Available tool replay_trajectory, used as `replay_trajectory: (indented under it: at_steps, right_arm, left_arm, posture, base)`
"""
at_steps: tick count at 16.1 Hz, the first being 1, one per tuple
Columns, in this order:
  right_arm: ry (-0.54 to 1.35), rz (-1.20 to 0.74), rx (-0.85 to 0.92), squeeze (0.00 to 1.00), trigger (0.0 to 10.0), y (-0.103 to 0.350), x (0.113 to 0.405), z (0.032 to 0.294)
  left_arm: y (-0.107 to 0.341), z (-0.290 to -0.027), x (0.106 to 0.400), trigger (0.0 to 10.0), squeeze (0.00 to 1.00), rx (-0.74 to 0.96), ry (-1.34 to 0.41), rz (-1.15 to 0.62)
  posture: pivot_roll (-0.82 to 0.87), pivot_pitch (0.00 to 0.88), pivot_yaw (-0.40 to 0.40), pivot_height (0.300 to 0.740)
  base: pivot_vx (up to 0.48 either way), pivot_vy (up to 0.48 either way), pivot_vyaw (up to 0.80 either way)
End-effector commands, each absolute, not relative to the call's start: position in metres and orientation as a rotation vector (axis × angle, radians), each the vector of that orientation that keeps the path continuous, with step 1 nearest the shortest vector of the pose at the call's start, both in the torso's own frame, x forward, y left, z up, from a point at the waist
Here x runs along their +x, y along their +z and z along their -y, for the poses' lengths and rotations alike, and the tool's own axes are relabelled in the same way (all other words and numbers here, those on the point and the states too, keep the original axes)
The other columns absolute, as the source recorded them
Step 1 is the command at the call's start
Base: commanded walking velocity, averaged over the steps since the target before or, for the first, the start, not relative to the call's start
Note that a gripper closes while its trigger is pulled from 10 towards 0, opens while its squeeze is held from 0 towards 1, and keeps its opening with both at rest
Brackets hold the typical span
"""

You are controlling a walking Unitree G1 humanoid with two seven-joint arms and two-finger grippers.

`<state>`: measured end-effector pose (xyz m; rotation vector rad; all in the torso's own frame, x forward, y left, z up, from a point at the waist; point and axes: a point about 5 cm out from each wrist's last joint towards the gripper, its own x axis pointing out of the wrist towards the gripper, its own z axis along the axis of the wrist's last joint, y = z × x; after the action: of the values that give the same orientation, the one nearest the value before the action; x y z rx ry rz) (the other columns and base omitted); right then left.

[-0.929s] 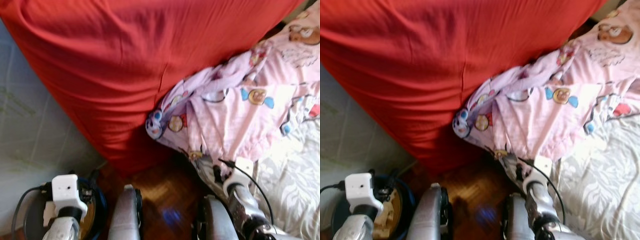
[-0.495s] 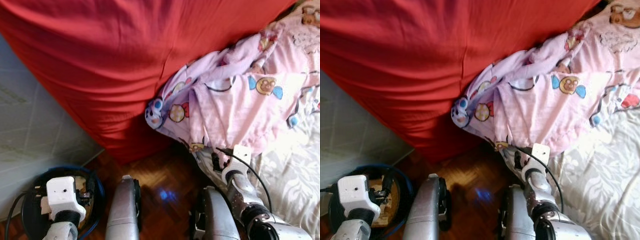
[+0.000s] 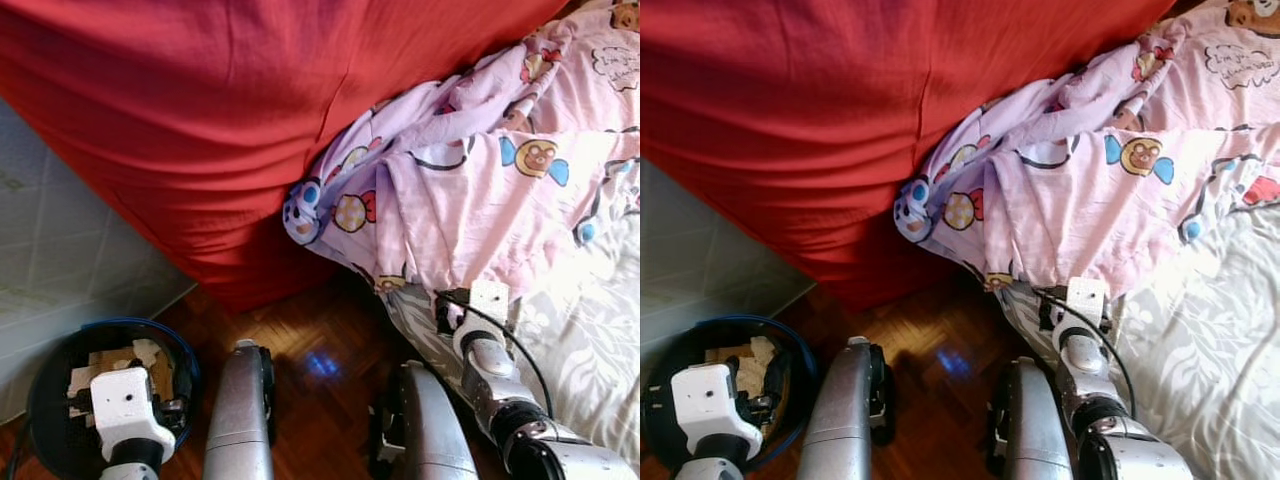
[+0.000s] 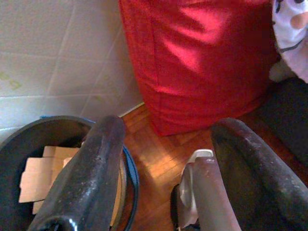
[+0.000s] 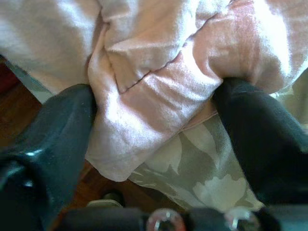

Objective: Clean up the room

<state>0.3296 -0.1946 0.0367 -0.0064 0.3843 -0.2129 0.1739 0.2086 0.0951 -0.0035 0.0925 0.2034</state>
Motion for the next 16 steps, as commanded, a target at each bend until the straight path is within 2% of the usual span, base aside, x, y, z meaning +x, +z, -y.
replay_trajectory:
  at_steps: [1, 6, 16]
  right_arm:
    - [-0.191, -0.453, -0.017, 0.0, 0.0, 0.02, 0.317, 0.19]
    - [-0.157, -0.495, -0.047, 0.0, 0.0, 0.012, 0.311, 0.184]
    - [-0.213, -0.534, -0.06, 0.0, 0.0, 0.004, 0.301, 0.2]
  left_arm:
    - [0.087, -0.212, 0.164, 10.0, 0.0, 0.01, 0.232, -0.152]
    - [0.084, -0.214, 0.165, 10.0, 0.0, 0.007, 0.249, -0.158]
    - [0.081, -0.214, 0.17, 10.0, 0.0, 0.004, 0.252, -0.155]
  posture:
    - [0.19, 0.517, -0.016, 0.619]
    - [0.19, 0.504, -0.021, 0.619]
    - [0.19, 0.476, -0.017, 0.619]
  base:
    - [0.0, 0.0, 0.0]
    - [0.0, 0.0, 0.0]
    - [0.0, 0.0, 0.0]
